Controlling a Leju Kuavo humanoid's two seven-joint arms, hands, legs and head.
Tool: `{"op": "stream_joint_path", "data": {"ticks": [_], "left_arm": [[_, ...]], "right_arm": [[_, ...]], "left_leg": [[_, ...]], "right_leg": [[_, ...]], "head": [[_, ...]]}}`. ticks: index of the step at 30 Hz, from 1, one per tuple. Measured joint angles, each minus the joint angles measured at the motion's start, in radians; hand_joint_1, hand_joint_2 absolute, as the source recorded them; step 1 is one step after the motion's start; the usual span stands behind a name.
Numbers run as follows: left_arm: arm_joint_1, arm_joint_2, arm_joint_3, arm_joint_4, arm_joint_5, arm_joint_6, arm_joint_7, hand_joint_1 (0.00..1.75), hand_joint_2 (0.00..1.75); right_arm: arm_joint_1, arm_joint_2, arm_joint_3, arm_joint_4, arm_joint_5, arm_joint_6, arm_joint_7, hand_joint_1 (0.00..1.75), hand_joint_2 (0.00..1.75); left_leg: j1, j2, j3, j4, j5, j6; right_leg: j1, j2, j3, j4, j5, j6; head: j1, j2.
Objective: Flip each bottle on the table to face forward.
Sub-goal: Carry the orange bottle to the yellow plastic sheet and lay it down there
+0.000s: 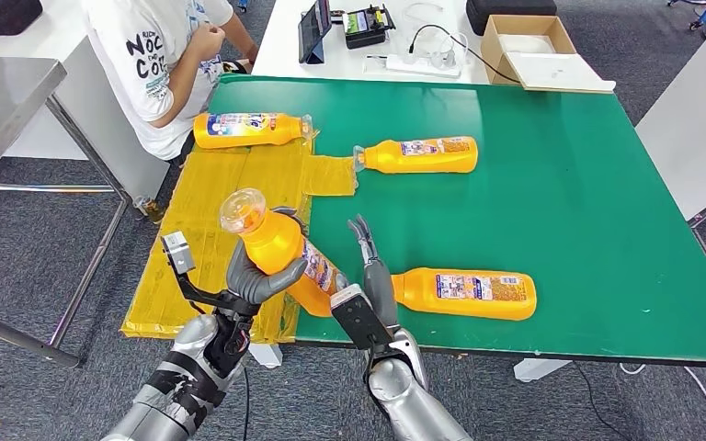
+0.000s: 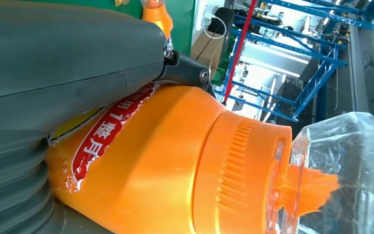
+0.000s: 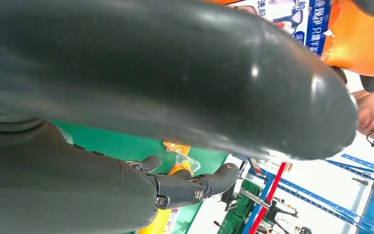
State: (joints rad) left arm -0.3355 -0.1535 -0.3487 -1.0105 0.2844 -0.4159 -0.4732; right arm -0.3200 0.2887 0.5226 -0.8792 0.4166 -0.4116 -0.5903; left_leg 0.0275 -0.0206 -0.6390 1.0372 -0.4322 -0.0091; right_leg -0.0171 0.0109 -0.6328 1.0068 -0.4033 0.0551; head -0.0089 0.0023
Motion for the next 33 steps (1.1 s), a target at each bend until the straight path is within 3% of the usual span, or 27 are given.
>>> {"op": "stream_joint_path", "data": {"ticks": [1,3,4,6,8,10,12,16,33], "left_arm": [[-0.007,0.006,0.0,0.005,-0.015,0.016,0.014,1.75,1.75],[-0.071,0.039,-0.006,0.072,-0.137,0.126,0.095,1.75,1.75],[-0.125,0.068,-0.007,0.131,-0.261,0.238,0.138,1.75,1.75],[-0.232,0.118,-0.003,0.254,-0.61,0.554,0.163,1.75,1.75],[-0.302,0.148,0.008,0.345,-0.969,0.881,0.137,1.75,1.75],[-0.345,0.164,0.013,0.412,-1.198,1.046,0.129,1.75,1.75],[-0.364,0.175,0.015,0.456,-1.24,1.019,0.129,1.75,1.75],[-0.373,0.185,0.016,0.505,-1.072,0.91,0.131,1.75,1.75],[-0.389,0.19,0.016,0.543,-1.049,0.899,0.132,1.75,1.75]], "right_arm": [[0.004,-0.001,0.0,-0.006,-0.014,-0.007,-0.006,0.0,1.75],[0.036,-0.011,0.001,-0.087,-0.09,-0.049,-0.041,0.0,1.75],[0.057,-0.017,0.002,-0.154,-0.127,-0.07,-0.057,0.0,1.75],[0.094,-0.029,0.001,-0.286,-0.155,-0.083,-0.067,0.0,1.75],[0.121,-0.037,-0.002,-0.371,-0.147,-0.074,-0.061,0.0,1.75],[0.142,-0.044,-0.003,-0.426,-0.144,-0.069,-0.061,0.0,1.75],[0.152,-0.046,-0.003,-0.463,-0.142,-0.065,-0.062,0.0,1.75],[0.165,-0.05,-0.004,-0.506,-0.141,-0.063,-0.063,0.0,1.75],[0.173,-0.053,-0.005,-0.534,-0.147,-0.063,-0.082,0.0,1.75]], "left_leg": [[0.0,0.0,0.0,0.0,0.0,0.0],[0.001,-0.004,-0.002,0.0,0.003,-0.001],[0.002,-0.005,-0.003,0.0,0.004,-0.002],[0.003,0.001,-0.002,0.0,0.003,-0.006],[0.003,0.01,0.001,0.0,0.002,-0.008],[0.004,0.008,0.001,0.0,0.004,-0.007],[0.004,0.005,0.0,0.0,0.004,-0.007],[0.003,0.006,0.0,0.0,0.004,-0.007],[0.003,0.005,-0.001,0.0,0.004,-0.007]], "right_leg": [[0.0,0.0,0.0,0.0,0.0,0.0],[0.001,-0.004,0.0,0.0,0.0,0.0],[0.002,-0.006,-0.001,0.001,0.001,-0.002],[0.003,0.0,-0.003,0.001,0.004,-0.005],[0.003,0.008,-0.004,0.001,0.005,-0.007],[0.004,0.007,-0.003,0.002,0.005,-0.007],[0.004,0.005,-0.003,0.002,0.004,-0.007],[0.003,0.005,-0.004,0.002,0.005,-0.007],[0.003,0.005,-0.004,0.002,0.005,-0.007]], "head": [[0.0,0.0],[0.003,0.0],[0.006,0.0],[0.01,0.0],[0.006,0.0],[0.003,0.0],[0.003,0.0],[0.003,0.0],[0.003,0.0]]}}
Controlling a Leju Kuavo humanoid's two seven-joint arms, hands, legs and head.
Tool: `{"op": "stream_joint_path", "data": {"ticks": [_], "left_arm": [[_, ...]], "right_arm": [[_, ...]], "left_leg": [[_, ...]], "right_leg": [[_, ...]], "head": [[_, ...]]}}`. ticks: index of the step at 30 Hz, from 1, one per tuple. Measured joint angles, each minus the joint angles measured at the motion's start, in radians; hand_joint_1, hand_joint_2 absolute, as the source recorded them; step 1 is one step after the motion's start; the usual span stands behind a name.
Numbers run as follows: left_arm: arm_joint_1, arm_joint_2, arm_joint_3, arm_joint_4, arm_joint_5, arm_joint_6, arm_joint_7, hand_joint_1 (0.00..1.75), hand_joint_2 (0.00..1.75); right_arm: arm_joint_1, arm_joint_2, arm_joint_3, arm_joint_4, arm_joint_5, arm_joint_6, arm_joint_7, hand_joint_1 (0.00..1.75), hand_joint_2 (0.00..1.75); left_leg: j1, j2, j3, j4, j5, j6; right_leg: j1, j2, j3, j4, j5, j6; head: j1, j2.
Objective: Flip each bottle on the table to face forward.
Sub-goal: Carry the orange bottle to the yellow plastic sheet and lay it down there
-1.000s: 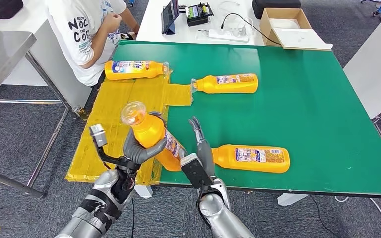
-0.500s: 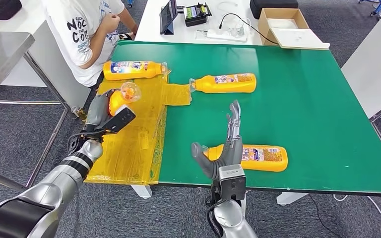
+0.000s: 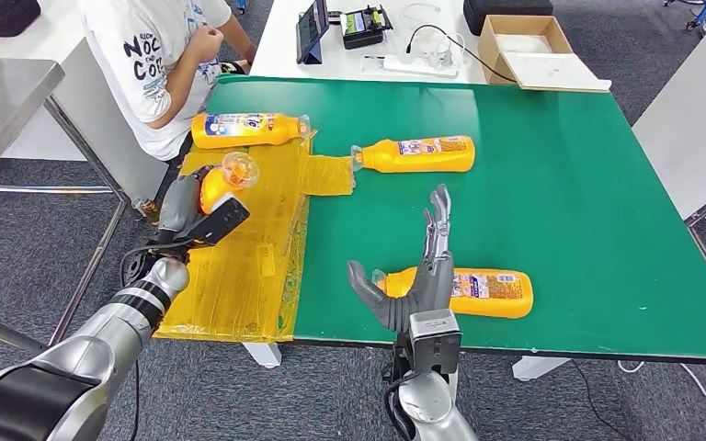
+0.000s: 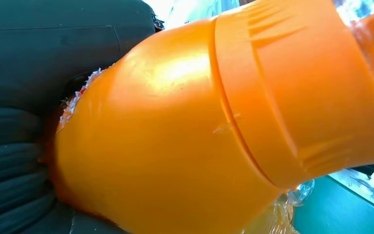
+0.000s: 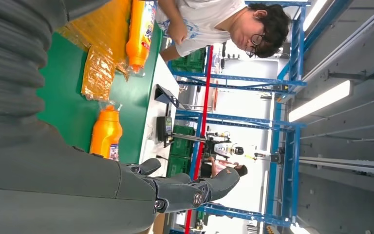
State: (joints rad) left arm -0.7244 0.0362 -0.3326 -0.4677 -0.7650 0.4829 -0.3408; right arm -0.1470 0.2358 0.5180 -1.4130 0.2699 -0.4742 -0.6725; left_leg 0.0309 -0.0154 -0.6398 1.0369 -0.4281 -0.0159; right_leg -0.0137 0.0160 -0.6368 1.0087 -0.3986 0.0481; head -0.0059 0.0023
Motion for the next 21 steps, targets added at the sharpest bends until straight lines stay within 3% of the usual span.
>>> {"op": "stream_joint_path", "data": {"ticks": [9,16,21], "left_arm": [[0.001,0.0,0.0,0.0,-0.075,-0.007,0.018,1.75,1.75],[0.001,0.004,-0.02,0.015,-0.314,0.004,0.075,1.75,1.75],[0.002,0.006,-0.033,0.028,-0.343,0.005,0.087,1.75,1.75]], "right_arm": [[0.0,0.0,-0.002,0.004,-0.001,0.006,-0.01,0.0,1.75],[0.004,0.0,-0.011,0.016,-0.001,0.023,-0.023,0.0,1.75],[0.006,0.0,-0.015,0.023,-0.001,0.025,-0.023,0.0,1.75]], "left_leg": [[0.0,0.0,0.0,0.0,0.0,0.0],[0.0,0.0,0.0,0.0,0.0,0.0],[0.0,0.0,0.0,0.0,0.0,0.0]], "right_leg": [[0.0,0.0,0.0,0.0,0.0,0.0],[0.0,0.0,0.0,0.0,0.0,0.0],[0.0,0.0,0.0,0.0,0.0,0.0]], "head": [[0.0,0.0],[0.0,0.0],[0.0,0.0]]}}
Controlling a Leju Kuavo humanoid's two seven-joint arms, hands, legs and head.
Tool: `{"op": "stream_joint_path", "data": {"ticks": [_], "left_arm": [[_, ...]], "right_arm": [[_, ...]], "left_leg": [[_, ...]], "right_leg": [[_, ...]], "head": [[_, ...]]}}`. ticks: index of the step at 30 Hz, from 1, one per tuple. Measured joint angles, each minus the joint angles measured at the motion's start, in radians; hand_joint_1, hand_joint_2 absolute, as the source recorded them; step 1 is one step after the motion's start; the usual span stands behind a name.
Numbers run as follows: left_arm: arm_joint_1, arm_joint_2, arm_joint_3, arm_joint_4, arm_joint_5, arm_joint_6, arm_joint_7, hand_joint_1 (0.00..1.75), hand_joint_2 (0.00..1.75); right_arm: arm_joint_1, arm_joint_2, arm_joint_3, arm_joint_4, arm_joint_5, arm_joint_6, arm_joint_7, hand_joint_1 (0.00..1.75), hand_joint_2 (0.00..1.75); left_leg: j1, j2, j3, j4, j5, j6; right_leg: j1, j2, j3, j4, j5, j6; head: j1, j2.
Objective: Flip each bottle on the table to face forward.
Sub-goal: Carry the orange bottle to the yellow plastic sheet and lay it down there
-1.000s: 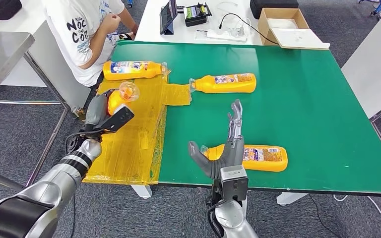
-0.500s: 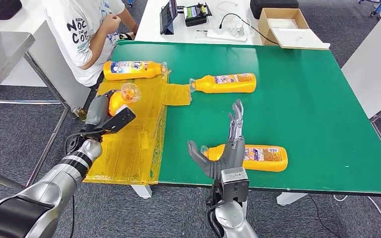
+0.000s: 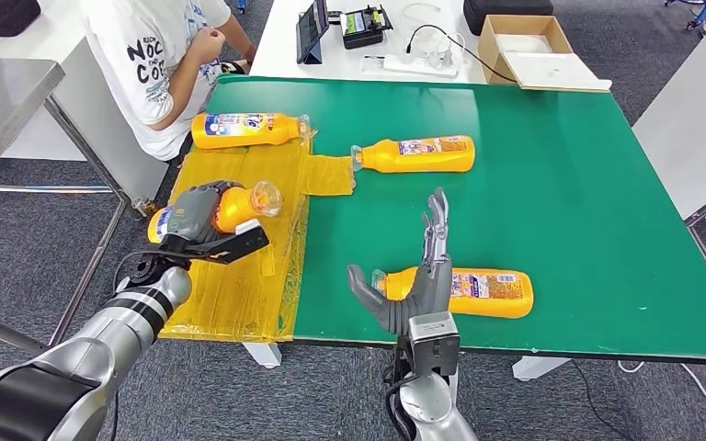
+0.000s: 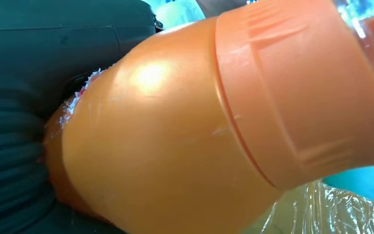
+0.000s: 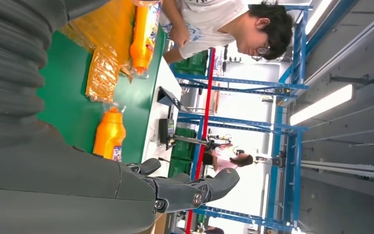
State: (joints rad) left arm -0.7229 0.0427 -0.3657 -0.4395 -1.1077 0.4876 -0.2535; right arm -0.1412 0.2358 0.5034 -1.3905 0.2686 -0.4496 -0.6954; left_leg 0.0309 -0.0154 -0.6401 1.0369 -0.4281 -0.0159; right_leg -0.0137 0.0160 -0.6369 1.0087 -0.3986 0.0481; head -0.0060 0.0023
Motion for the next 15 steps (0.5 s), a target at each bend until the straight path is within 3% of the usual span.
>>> {"op": "stream_joint_path", "data": {"ticks": [10,15], "left_arm": [[-0.001,0.013,-0.052,0.031,-0.177,-0.072,0.047,1.75,1.75],[-0.006,0.016,-0.068,0.046,-0.175,-0.168,0.024,1.75,1.75]], "right_arm": [[0.004,0.0,-0.006,0.008,0.002,0.006,0.0,0.0,1.75],[0.007,0.0,-0.011,0.012,0.006,0.013,0.0,0.0,1.75]], "left_leg": [[0.0,0.0,0.0,0.0,0.0,0.0],[0.0,0.0,0.0,0.0,0.0,0.0]], "right_leg": [[0.0,0.0,0.0,0.0,0.0,0.0],[0.0,0.0,0.0,0.0,0.0,0.0]], "head": [[0.0,0.0],[0.0,0.0]]}}
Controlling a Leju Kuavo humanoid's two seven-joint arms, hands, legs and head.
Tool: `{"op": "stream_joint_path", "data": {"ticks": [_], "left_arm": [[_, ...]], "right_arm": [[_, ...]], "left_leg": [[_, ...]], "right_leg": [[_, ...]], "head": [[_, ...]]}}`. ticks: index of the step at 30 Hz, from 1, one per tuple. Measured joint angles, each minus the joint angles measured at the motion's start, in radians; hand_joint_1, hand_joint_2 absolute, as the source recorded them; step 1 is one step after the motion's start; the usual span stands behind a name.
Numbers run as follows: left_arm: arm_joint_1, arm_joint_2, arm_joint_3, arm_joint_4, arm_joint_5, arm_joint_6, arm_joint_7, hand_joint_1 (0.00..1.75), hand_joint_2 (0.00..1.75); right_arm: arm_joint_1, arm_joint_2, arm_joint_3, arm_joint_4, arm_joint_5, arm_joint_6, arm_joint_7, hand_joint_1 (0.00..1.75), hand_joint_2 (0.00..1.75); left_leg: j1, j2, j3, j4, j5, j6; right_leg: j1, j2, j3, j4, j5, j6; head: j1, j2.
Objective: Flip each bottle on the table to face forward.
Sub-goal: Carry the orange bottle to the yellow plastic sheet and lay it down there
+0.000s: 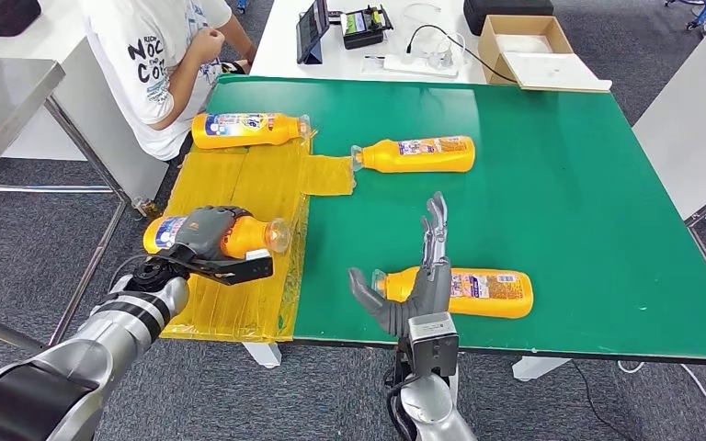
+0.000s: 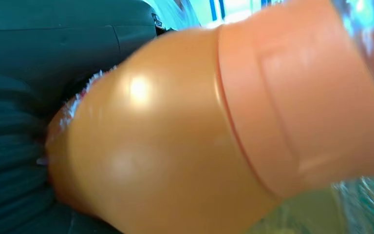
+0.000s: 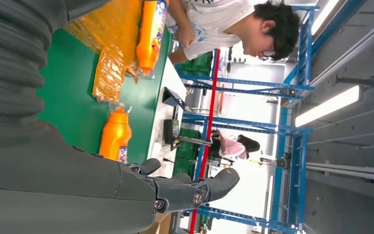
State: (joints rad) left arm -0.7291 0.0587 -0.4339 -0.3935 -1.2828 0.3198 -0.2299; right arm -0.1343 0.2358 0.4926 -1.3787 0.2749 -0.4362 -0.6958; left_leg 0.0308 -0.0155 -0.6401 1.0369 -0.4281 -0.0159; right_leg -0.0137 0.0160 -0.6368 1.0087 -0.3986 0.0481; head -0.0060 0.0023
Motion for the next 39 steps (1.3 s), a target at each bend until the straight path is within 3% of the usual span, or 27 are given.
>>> {"op": "stream_joint_path", "data": {"ticks": [3,4,7,8,12,22,31,35,39], "left_arm": [[-0.013,0.0,-0.001,0.008,0.005,-0.08,-0.014,1.75,1.75],[-0.017,0.0,-0.002,0.01,0.004,-0.105,-0.018,1.58,1.75],[-0.021,0.0,-0.003,0.017,0.007,-0.157,-0.031,0.3,1.75],[-0.02,0.0,-0.003,0.02,0.01,-0.167,-0.035,0.03,1.75],[-0.019,-0.002,0.004,0.031,0.057,-0.234,-0.06,0.0,0.0],[-0.028,-0.003,0.055,0.035,0.145,-0.379,-0.105,0.0,0.0],[-0.056,-0.003,0.11,0.048,0.282,-0.579,-0.158,0.0,0.0],[-0.033,-0.021,0.187,0.045,0.426,-0.497,-0.216,0.0,0.0],[-0.008,-0.045,0.254,0.04,0.467,-0.449,-0.232,0.0,0.0]], "right_arm": [[0.0,0.0,-0.002,0.003,0.003,0.004,0.0,0.0,1.75],[0.0,0.0,-0.003,0.004,0.003,0.005,0.0,0.0,1.75],[0.0,0.0,-0.006,0.007,0.005,0.008,0.0,0.0,1.75],[0.0,0.0,-0.008,0.009,0.005,0.008,0.0,0.0,1.75],[0.0,0.0,-0.012,0.018,0.006,0.017,0.0,0.0,1.75],[-0.009,0.0,-0.016,0.051,0.008,0.039,0.0,0.0,1.75],[-0.04,0.005,-0.016,0.09,0.004,0.057,0.0,0.0,1.75],[-0.045,0.006,-0.016,0.105,0.002,0.053,0.0,0.0,1.75],[-0.046,0.006,-0.016,0.115,0.001,0.048,0.0,0.0,1.75]], "left_leg": [[0.0,0.0,0.0,0.0,0.0,0.0],[0.0,0.0,0.0,0.0,0.0,0.0],[0.0,0.0,0.001,0.0,0.0,0.0],[0.0,0.0,0.001,0.0,0.0,0.0],[0.0,0.0,0.001,0.0,0.0,0.0],[0.0,0.0,0.002,0.0,0.0,0.0],[0.0,0.0,0.005,0.0,0.0,0.0],[0.0,0.0,0.005,0.0,0.0,0.0],[0.0,-0.001,0.004,0.0,0.0,0.0]], "right_leg": [[0.0,0.0,0.0,0.0,0.0,0.0],[0.0,0.0,0.001,0.0,0.0,0.0],[0.0,0.0,0.001,0.0,0.0,0.0],[0.0,0.0,0.001,0.0,0.0,0.0],[0.0,0.0,0.001,0.0,0.0,0.0],[0.0,0.0,0.003,0.0,0.0,0.0],[0.0,0.0,0.006,0.0,0.0,0.0],[0.0,0.0,0.006,0.0,0.0,0.0],[0.0,0.0,0.005,0.0,0.0,0.0]], "head": [[0.0,0.0],[0.0,0.0],[0.0,0.0],[0.0,0.0],[0.0,0.0],[0.0,0.0],[0.0,0.0],[0.0,0.0],[0.0,0.0]]}}
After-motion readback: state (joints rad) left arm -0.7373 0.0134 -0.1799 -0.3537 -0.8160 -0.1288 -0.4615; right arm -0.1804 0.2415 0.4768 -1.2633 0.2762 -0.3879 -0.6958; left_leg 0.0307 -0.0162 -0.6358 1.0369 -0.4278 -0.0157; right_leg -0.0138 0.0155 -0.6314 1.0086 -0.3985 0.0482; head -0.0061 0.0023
